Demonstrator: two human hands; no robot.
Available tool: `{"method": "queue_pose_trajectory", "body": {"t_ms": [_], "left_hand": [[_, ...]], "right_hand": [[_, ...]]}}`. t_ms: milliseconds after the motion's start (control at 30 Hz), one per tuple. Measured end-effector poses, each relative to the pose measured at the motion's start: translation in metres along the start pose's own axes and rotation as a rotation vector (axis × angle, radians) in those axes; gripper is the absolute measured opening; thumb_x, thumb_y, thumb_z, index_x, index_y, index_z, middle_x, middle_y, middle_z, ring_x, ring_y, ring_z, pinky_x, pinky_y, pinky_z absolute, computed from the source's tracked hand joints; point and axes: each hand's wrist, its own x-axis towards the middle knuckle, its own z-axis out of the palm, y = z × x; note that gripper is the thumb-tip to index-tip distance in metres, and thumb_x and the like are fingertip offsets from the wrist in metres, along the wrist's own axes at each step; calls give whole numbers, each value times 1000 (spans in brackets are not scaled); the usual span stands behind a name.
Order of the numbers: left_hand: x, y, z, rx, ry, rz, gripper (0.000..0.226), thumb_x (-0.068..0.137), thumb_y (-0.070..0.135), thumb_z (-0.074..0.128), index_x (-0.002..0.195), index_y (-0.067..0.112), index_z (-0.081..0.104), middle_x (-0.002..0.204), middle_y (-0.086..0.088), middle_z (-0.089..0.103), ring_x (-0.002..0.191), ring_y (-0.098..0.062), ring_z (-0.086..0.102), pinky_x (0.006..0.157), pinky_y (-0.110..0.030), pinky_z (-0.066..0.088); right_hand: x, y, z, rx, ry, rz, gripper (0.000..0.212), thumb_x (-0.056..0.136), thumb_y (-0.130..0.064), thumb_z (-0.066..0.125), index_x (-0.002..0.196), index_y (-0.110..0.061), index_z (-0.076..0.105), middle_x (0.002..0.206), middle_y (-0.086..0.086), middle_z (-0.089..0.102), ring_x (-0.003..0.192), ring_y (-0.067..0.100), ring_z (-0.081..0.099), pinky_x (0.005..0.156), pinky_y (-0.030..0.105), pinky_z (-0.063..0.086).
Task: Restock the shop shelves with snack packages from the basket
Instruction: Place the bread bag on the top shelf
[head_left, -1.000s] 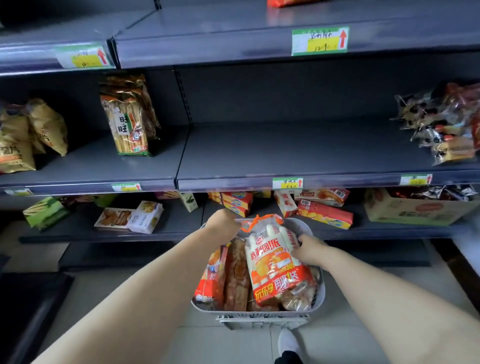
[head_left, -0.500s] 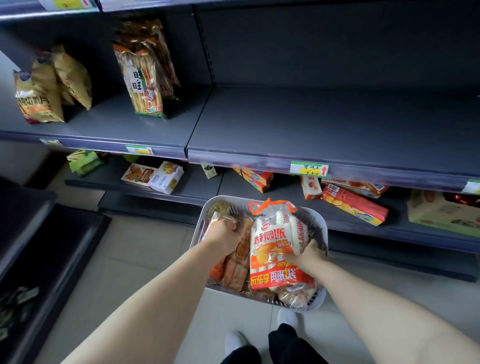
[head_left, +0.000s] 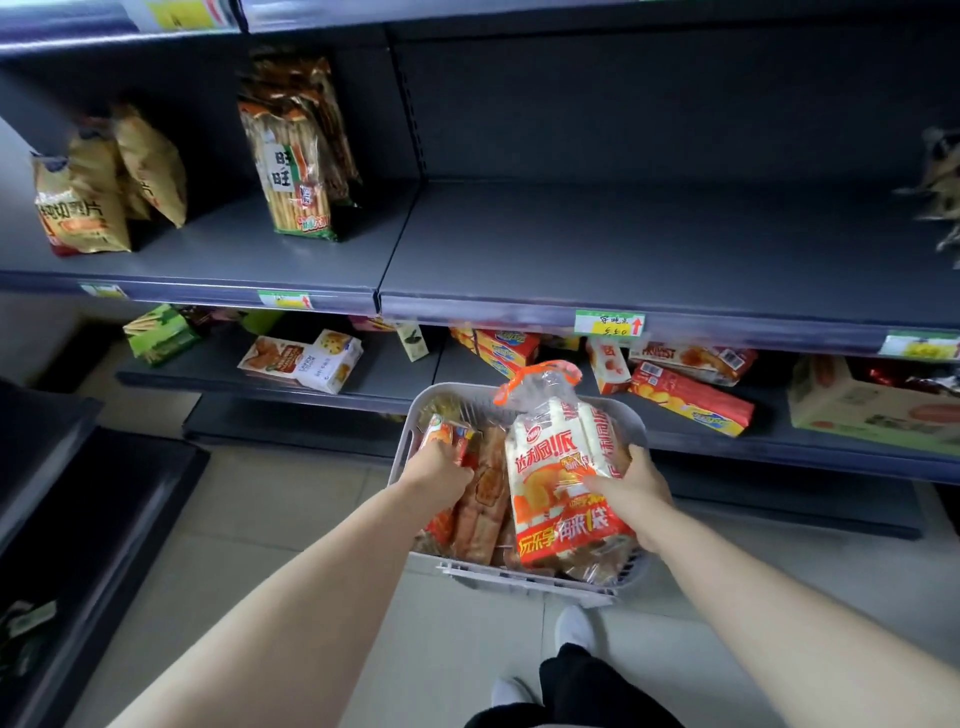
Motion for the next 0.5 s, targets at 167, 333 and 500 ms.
{"method": "queue_pose_trajectory", "body": {"t_ms": [167,333,500], "left_hand": [[-24,-2,-9,-194,-102,33,34,90,26,67,118,15,50,90,2,56,89,-17,58,71,-27,49],[-49,0,-24,-377,-270,172,56,70,41,83,117,24,58,113,-3,70,106,-26,67,93,-49,55],[-75,22,-59,-571,-211,403,49,85,24,76,127,25,50,114,-3,69,103,-25,69,97,-54,51]], "right_hand": [[-41,-6,-15,450,-110,-38,71,78,-9,80,135,-18,39,110,7,64,87,26,68,68,38,55],[-89,-21,-33,593,-120,-257,70,77,0,78,125,-31,37,108,-2,61,92,23,68,70,39,56],[-141,-50,-67,511,-27,-527,65,82,-10,76,131,-29,38,119,-8,59,101,13,65,75,33,56]]}}
